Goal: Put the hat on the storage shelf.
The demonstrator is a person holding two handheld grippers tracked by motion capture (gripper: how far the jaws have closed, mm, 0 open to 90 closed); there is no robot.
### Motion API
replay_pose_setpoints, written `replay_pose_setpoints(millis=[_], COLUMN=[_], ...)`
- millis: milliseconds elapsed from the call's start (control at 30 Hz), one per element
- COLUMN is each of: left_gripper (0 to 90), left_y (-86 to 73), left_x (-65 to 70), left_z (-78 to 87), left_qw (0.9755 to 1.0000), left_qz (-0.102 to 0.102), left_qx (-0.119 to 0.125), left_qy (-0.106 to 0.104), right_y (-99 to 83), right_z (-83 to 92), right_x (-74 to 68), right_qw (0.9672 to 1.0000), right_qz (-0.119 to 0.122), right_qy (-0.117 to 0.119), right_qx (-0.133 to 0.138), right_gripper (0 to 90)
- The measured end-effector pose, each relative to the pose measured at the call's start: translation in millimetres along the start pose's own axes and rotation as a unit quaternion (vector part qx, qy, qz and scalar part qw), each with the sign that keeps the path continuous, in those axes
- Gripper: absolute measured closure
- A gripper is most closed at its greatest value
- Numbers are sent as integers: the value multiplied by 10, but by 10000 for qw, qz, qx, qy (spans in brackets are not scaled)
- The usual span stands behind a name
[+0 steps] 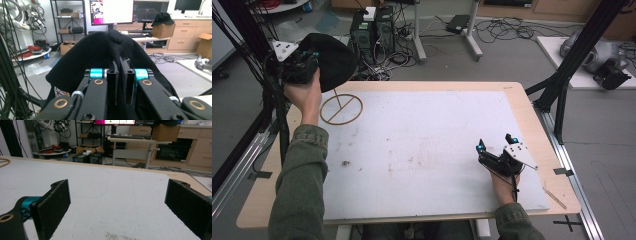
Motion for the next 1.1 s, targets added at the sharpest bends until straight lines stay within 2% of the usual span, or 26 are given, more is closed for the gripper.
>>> replay_pose_setpoints(millis=[67, 267, 333, 367, 433, 533, 667, 767, 933, 1100], left_gripper=[804, 709, 604, 604, 491, 378, 337, 300, 266, 256], left_y=[2, 19, 21, 19, 22, 30, 25, 25, 80, 21], left_x=[-6, -42, -46, -47, -44, -26, -5, 8, 66, 87], left_z=[-1, 25, 26, 27, 29, 30, 26, 40, 143, 272], left_qw=[10000, 9999, 9998, 9998, 9998, 9999, 9999, 9999, 9997, 9994], left_qz=[-24, 89, 179, 193, 189, 89, 114, 69, -103, -123], left_qx=[-5, 61, 92, 96, 109, 115, 85, 50, 239, 307], left_qy=[63, 87, 15, -18, -43, -33, -94, -56, 23, 99], right_y=[-4, -1, -4, -4, 0, 3, 4, 7, 13, 26], right_z=[7, -2, 8, 8, 12, 11, 14, 20, 23, 25], right_x=[-8, 1, -11, -11, -12, -2, -2, -6, 4, 39], right_qw=[10000, 10000, 10000, 10000, 10000, 10000, 10000, 10000, 10000, 9998], right_qz=[-32, -1, -37, -37, -31, -26, -34, -9, -65, -180], right_qy=[12, -6, 22, 22, 8, -12, -6, -7, -24, -67], right_qx=[-38, 4, -46, -46, -29, -5, -16, 1, 6, 28], right_gripper=[55, 55, 55, 55, 54, 54, 54, 54, 54, 54])
Point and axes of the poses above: each handheld gripper's, and its own axes: z roughly backward along the jaws, y roughly out of its top, x roughly to its right, the point moved 5 cm from there along -z, roughly forward along the jaws, and after that the axes turned 15 degrees about -y, right-handed, at the moved point
